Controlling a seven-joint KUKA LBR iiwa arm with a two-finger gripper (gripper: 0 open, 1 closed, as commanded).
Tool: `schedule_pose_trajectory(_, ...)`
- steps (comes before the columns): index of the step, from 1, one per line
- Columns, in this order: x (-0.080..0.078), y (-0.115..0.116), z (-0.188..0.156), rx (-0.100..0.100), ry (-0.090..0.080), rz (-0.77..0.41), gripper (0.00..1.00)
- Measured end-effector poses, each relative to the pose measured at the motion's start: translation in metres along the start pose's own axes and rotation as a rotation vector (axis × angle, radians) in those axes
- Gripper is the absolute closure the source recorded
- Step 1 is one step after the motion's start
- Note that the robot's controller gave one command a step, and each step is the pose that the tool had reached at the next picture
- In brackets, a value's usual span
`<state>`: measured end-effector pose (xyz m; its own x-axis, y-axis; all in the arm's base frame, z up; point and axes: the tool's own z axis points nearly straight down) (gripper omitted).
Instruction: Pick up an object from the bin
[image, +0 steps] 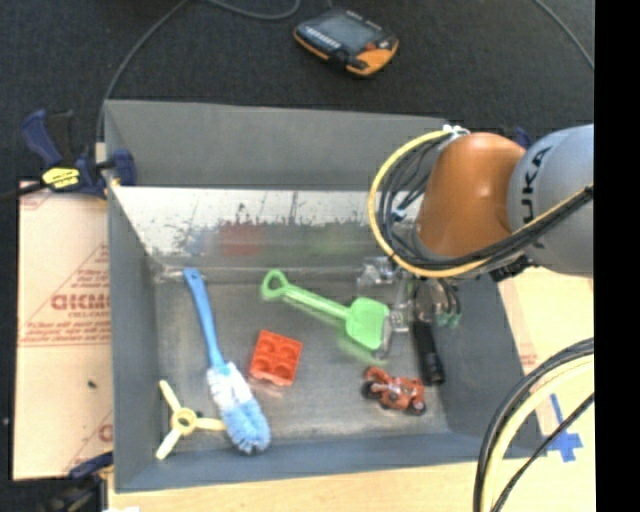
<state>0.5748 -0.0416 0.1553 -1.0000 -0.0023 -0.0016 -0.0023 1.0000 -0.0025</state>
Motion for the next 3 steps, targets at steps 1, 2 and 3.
schedule_pose_trajectory(1, 0.0, 0.0, 0.0, 0.0, 0.0, 0.0, 0.0)
schedule_pose_trajectory(2, -0.003, -0.003, 0.05, -0.001, 0.0, 0.183, 0.0)
schedule_pose_trajectory(3, -0.008, 0.0, 0.049, 0.001, 0.001, 0.14, 0.0)
